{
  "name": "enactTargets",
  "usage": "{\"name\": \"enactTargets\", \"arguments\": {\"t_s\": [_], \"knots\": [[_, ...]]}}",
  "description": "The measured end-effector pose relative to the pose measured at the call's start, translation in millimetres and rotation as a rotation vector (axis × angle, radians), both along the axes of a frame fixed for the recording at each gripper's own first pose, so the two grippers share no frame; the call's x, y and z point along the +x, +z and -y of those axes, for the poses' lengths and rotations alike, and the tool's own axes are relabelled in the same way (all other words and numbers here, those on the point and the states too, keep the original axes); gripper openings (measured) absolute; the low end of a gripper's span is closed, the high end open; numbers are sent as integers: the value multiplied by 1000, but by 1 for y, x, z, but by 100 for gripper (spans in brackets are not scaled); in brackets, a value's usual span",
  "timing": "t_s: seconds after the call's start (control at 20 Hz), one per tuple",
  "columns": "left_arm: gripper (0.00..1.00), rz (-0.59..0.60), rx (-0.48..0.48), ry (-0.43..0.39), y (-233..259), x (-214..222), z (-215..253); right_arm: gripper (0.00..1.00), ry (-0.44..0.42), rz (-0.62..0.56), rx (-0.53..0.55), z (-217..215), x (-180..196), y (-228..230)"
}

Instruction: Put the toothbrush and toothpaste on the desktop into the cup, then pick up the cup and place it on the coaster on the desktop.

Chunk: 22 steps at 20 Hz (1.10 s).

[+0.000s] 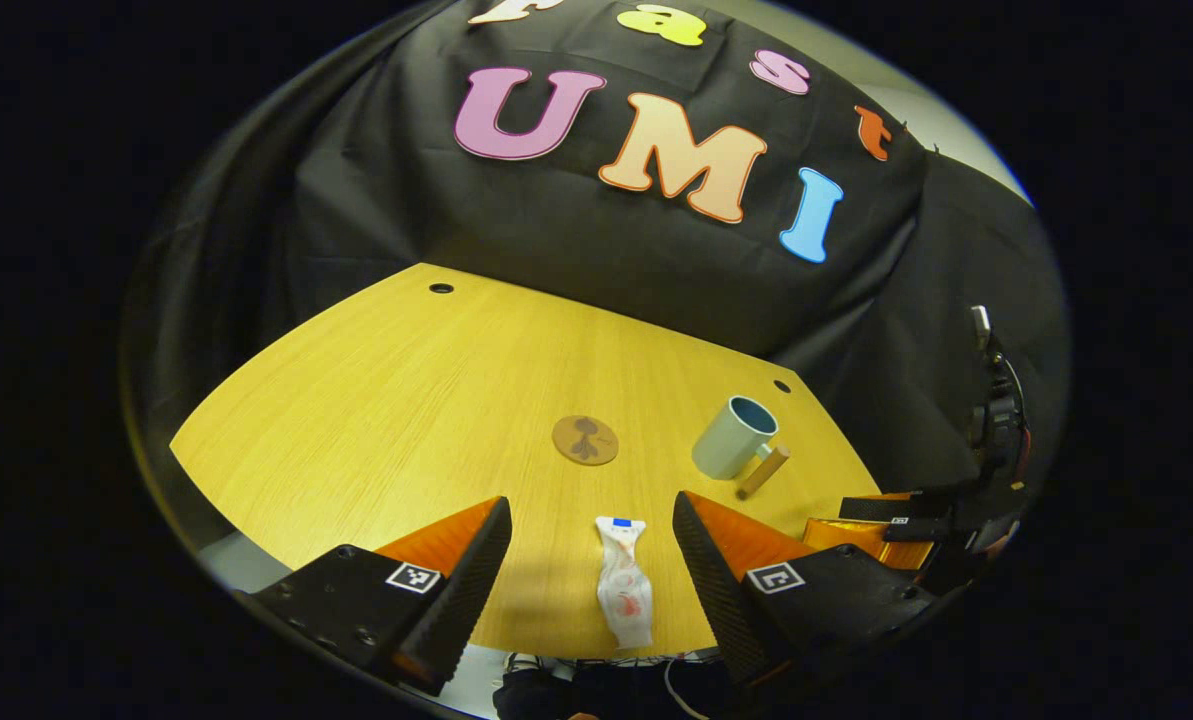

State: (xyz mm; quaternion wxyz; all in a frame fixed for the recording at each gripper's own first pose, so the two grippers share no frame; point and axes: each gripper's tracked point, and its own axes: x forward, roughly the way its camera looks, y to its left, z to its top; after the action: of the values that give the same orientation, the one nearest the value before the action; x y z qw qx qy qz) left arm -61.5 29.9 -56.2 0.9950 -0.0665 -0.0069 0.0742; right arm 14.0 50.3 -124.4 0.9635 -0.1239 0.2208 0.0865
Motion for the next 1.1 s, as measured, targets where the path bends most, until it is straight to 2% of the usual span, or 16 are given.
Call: {"name": "enactTargets", "arguments": {"t_s": [0.15,0.2,0.25,0.55,0.6,0.7,0.85,0.9,0.95,1.0,1.1], "knots": [[95,-11,-10,51,-9,-12,-17,94,16,-92,-35,-11,14,-19],[95,-10,-28,62,-12,-14,-21,99,19,-120,-40,-14,18,-23],[95,-9,-45,72,-14,-17,-24,98,19,-146,-44,-17,24,-29],[95,-32,-100,123,-33,-31,-42,82,11,-277,-91,-30,49,-54],[95,-35,-104,129,-33,-33,-46,88,10,-293,-99,-32,52,-58],[94,-51,-105,142,-36,-34,-53,77,9,-321,-115,-37,57,-66],[95,-57,-103,166,-37,-36,-63,46,3,-367,-145,-40,62,-77],[94,-61,-107,166,-37,-35,-64,45,-3,-383,-152,-41,63,-79],[95,-66,-109,164,-38,-33,-66,51,-12,-394,-158,-40,65,-81],[95,-70,-107,162,-37,-32,-66,45,-22,-403,-158,-41,67,-83],[95,-82,-96,159,-37,-29,-69,46,-37,-420,-156,-41,70,-88]]}}
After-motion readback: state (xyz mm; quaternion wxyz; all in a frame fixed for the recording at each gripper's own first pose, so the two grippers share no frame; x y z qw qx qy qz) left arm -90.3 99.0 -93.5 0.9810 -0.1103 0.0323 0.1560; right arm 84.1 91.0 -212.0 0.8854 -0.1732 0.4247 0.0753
